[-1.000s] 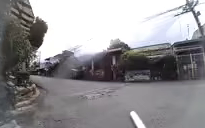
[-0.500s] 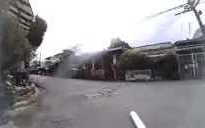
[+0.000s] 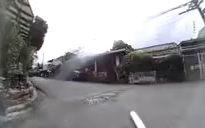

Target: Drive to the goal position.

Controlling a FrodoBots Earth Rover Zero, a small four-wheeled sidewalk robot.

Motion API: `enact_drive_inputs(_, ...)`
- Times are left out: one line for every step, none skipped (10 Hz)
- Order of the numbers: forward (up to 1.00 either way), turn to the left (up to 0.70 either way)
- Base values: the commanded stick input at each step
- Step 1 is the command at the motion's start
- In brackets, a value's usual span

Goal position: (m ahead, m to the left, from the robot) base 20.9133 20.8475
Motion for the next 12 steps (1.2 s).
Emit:
enact_drive_inputs(0.70, 0.00)
enact_drive_inputs(0.70, 0.00)
enact_drive_inputs(0.70, 0.00)
enact_drive_inputs(0.70, 0.00)
enact_drive_inputs(0.70, 0.00)
enact_drive_inputs(0.70, 0.00)
enact_drive_inputs(0.70, 0.00)
enact_drive_inputs(0.70, 0.00)
enact_drive_inputs(0.70, 0.00)
enact_drive_inputs(0.70, 0.00)
enact_drive_inputs(0.70, 0.00)
enact_drive_inputs(0.70, 0.00)
